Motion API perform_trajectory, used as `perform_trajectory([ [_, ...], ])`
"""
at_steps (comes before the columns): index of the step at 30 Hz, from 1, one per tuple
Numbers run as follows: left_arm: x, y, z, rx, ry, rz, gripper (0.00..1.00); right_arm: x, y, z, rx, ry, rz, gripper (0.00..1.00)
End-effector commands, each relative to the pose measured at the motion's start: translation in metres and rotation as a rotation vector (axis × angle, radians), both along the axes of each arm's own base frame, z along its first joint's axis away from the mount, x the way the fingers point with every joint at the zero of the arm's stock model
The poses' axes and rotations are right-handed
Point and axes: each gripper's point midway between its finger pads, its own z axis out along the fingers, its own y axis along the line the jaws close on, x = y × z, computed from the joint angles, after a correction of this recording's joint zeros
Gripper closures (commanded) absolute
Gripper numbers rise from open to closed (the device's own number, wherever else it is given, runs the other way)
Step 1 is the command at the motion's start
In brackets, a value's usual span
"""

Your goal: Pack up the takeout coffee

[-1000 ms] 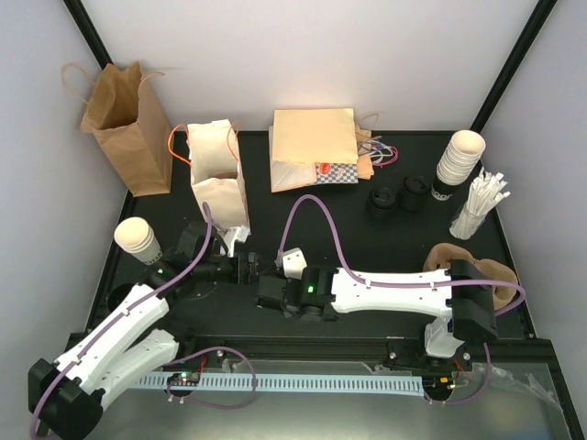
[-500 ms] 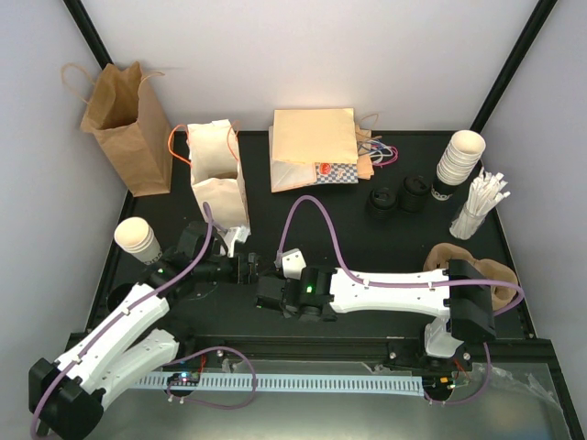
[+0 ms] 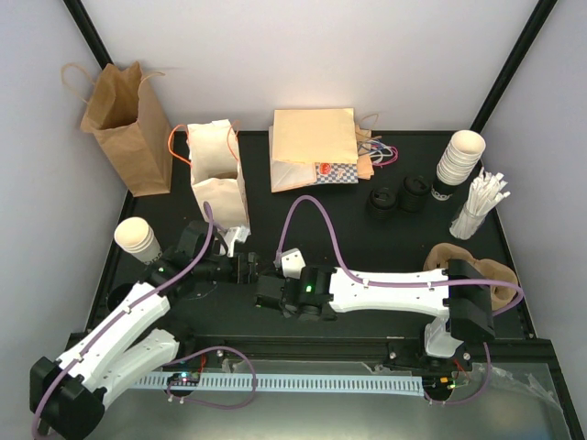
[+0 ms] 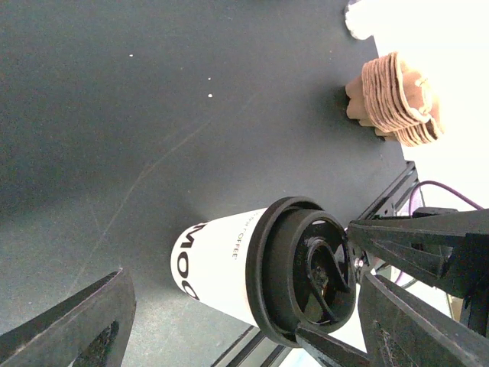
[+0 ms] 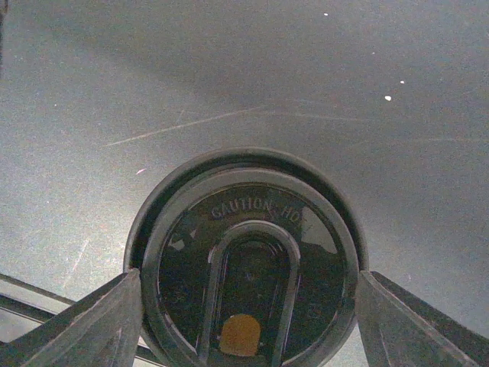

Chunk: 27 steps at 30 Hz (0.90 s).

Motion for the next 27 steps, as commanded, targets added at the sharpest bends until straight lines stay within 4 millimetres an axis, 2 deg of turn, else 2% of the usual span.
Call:
perform_trajectory([
  [1,-0.0003,-0.0011,0.0038,-0.003,-0.003,-0.022,0.18,0.0029,0.0035,-0.0037,-0.007,0.008,-0.012,0.23],
  [4,-0.001,-0.0017,0.0033,-0.003,0.002,-0.028,0.18,0.0045,0.0027,-0.0041,-0.011,0.007,-0.018,0.23],
  [12,-0.0016,-0.0017,0.0032,-0.002,0.009,-0.033,0.18,0.0116,0.0023,0.0004,0.028,0.019,-0.035,0.14],
  [27,-0.0009,-0.0013,0.0024,-0.001,0.01,-0.034,0.18,0.0117,0.0097,0.0031,0.035,0.041,-0.087,0.13],
])
